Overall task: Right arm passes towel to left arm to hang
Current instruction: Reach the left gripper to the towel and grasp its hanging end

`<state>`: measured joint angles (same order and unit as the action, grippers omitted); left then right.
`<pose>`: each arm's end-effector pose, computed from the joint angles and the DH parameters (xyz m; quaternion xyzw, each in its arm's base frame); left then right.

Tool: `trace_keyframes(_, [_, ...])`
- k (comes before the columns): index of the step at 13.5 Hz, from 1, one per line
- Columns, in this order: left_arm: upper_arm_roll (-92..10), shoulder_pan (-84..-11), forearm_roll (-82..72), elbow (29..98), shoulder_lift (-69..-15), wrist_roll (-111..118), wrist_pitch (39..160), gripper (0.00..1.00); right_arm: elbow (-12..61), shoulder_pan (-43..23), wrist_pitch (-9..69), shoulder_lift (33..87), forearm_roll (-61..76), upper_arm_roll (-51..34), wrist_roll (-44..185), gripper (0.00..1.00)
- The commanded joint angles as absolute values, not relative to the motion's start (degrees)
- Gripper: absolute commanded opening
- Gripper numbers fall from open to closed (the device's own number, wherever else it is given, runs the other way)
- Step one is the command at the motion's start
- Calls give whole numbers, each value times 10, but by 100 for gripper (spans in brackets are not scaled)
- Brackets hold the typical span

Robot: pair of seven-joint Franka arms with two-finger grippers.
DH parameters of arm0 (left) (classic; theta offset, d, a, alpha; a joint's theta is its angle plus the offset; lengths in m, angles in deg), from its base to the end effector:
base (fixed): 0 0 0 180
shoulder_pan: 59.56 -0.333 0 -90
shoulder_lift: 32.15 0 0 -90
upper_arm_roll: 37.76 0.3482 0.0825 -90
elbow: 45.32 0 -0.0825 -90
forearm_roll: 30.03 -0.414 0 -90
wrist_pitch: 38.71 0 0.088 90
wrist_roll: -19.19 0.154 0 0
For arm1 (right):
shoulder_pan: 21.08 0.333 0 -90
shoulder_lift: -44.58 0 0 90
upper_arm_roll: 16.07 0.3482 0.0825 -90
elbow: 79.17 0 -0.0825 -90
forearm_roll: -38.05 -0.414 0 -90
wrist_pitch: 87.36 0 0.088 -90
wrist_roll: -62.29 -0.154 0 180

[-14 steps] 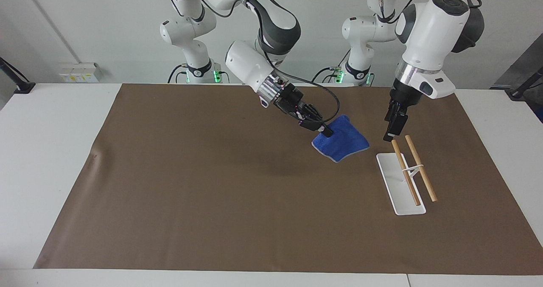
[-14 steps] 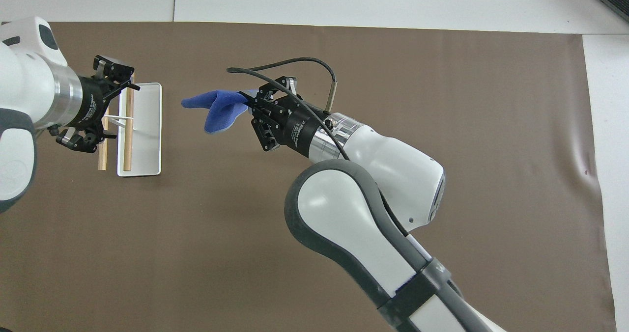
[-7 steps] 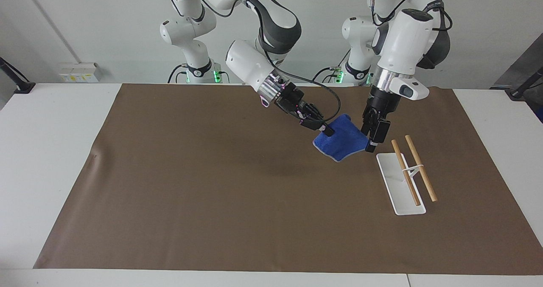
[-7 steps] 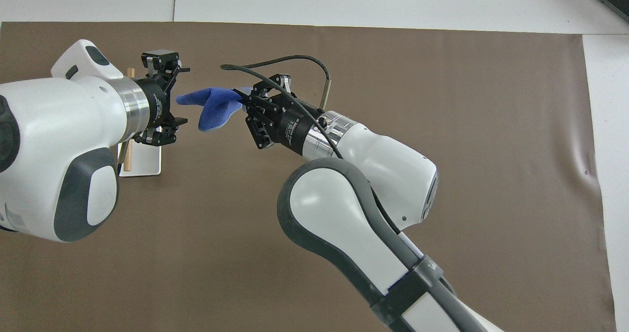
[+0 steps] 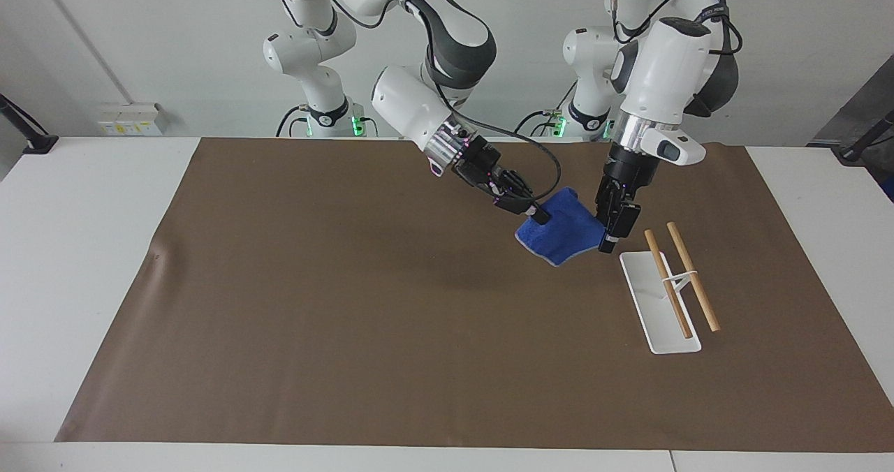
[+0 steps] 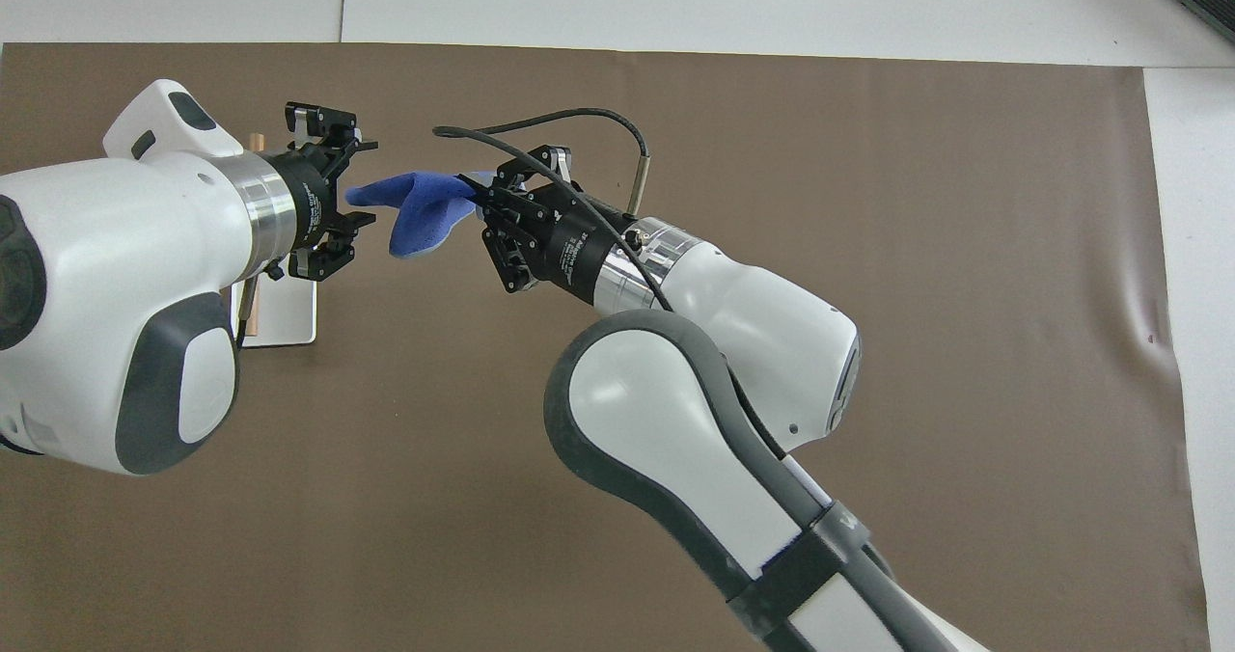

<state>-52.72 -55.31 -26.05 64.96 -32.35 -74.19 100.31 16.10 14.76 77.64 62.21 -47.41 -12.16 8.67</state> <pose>0.6143 -0.2164 0.5203 0.7606 0.5999 0.1126 0.2210 0.6142 0.4449 0.4909 -0.5873 0.5912 0.1106 0.5417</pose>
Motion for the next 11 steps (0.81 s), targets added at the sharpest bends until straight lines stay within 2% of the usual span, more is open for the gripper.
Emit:
trace_keyframes(1, [-525, -550, -249, 662, -320, -743, 1019, 29, 147, 146, 790, 630, -489, -118, 82, 0])
trace_keyframes(2, [-525, -550, -249, 661, -320, -742, 1020, 12, 147, 146, 790, 630, -489, -118, 82, 0])
trace_keyframes(3, [-525, -551, -249, 661, -320, -742, 1024, 0, 147, 145, 790, 630, -489, -118, 82, 0])
trace_keyframes(10, [-523, -556, -250, 651, -328, -643, 1041, 0, 148, 143, 790, 630, -488, -118, 85, 0])
trace_keyframes(11, [-522, -557, -250, 650, -329, -628, 1044, 0, 150, 142, 791, 630, -479, -118, 89, 57])
